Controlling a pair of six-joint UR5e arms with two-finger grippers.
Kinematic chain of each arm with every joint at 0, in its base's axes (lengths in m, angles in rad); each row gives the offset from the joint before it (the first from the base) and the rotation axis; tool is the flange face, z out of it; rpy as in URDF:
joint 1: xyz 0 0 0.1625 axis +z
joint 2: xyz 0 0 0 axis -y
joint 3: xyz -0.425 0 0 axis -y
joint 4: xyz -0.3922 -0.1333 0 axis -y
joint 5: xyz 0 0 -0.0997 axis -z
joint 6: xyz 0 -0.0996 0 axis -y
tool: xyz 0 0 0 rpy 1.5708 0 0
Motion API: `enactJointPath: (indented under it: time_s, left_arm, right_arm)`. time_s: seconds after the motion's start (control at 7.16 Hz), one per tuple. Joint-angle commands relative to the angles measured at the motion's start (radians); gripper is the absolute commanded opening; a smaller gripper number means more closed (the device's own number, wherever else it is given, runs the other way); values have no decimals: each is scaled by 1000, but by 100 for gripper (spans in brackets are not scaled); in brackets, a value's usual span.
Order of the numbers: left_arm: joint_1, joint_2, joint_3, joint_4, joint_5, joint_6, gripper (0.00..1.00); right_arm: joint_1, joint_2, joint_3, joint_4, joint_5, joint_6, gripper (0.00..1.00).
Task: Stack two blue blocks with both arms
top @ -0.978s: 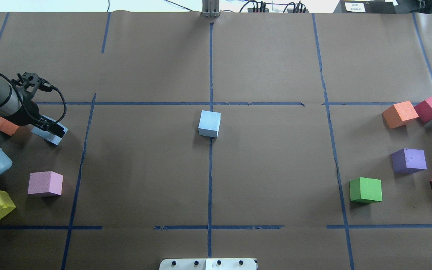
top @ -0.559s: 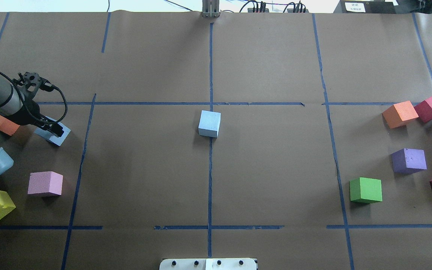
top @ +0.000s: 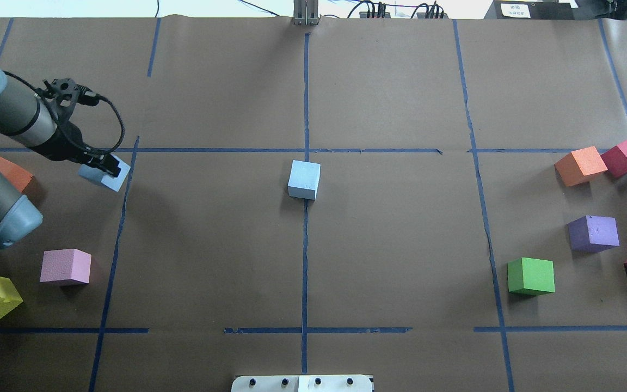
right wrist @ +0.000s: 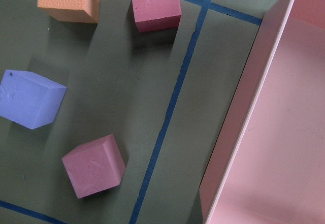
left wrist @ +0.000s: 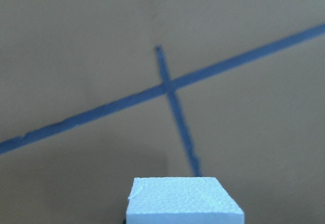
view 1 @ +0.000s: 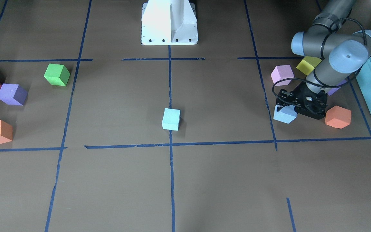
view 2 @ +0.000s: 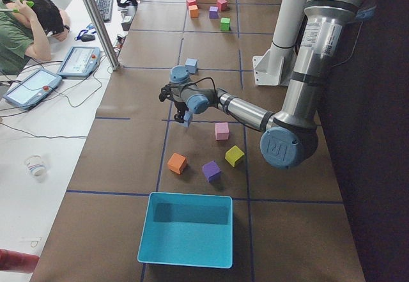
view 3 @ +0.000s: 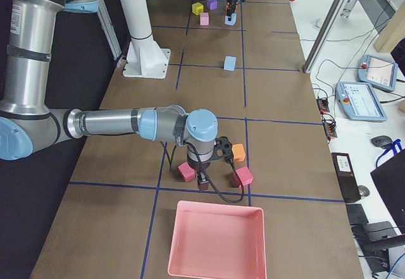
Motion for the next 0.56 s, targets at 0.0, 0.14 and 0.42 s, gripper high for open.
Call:
enactJointPath:
  time_s: [0.0,0.14,0.42]
  left_arm:
    - [58,-221,-5,210,32,-190,63]
    - [139,-332,10,276,120,-268,63]
    - [233,-534,150,283,220,-361,63]
  right_arm:
    - [0,0,0,0,0,0,100]
    - [0,0,0,0,0,0,100]
    - [0,0,0,0,0,0,100]
